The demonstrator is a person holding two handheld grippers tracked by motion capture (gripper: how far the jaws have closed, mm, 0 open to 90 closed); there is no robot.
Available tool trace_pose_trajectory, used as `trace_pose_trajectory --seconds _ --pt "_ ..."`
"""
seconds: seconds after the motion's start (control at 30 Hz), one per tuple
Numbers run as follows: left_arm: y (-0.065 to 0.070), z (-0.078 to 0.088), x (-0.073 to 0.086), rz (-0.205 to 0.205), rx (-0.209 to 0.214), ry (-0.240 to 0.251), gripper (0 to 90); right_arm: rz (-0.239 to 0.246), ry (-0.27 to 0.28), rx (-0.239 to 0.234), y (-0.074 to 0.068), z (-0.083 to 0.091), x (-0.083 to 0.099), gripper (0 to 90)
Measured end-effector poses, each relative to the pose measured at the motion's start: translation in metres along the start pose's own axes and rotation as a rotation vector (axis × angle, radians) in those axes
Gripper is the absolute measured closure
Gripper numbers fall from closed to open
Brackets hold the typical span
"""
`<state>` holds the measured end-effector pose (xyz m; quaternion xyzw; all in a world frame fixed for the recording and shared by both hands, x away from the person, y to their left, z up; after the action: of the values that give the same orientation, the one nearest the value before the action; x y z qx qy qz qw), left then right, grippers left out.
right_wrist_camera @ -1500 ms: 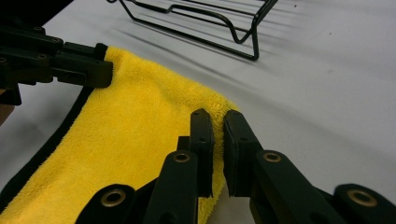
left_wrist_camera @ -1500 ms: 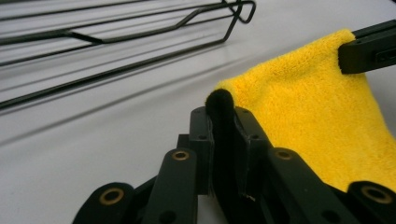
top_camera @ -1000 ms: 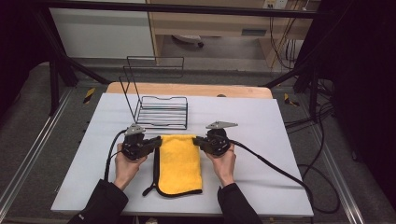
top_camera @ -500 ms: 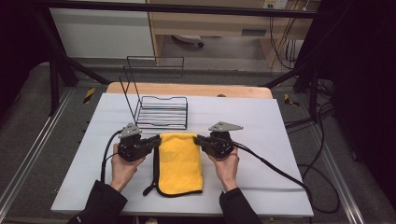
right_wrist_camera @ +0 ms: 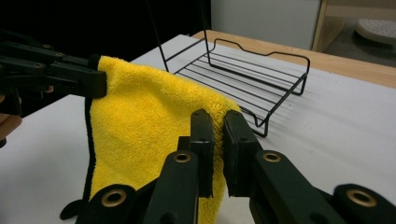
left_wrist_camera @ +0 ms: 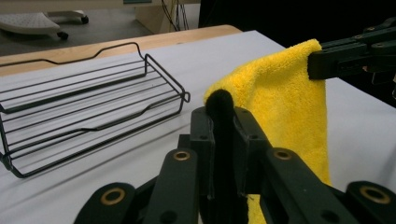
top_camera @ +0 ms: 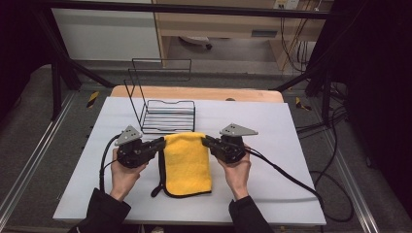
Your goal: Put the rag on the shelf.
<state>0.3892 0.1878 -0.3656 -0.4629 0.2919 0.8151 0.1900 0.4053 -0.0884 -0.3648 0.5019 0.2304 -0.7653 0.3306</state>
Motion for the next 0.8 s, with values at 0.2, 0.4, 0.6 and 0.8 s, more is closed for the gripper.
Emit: trace_pose_trajectory --seconds 0.2,0.4,0.6,0.8 --pt "0.005 0.008 -0.007 -0.009 0.009 0.032 79.5 0.020 0.032 0.006 -0.003 0.008 -0.010 83.9" --pt "0.007 0.016 -0.013 -0.009 0.016 0.065 79.5 0.044 0.064 0.016 -0.008 0.014 -0.020 83.9" --pt "0.008 0.022 -0.019 -0.013 0.012 0.091 79.4 0.071 0.090 0.033 -0.012 0.018 -0.029 84.1" --pt "0.010 0.027 -0.024 -0.020 0.012 0.119 79.5 0.076 0.112 0.036 -0.013 0.019 -0.034 84.1"
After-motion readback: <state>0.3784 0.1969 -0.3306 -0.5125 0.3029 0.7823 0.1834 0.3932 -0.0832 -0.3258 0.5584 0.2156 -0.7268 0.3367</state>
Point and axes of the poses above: each handheld gripper's, and its own axes: z roughly backward along the jaws, x roughly out of its underside, y roughly to its right, the point moved 2 cm from there along -z, roughly forward along the jaws, and after that the axes turned 9 degrees about z, right-handed, at the moved point
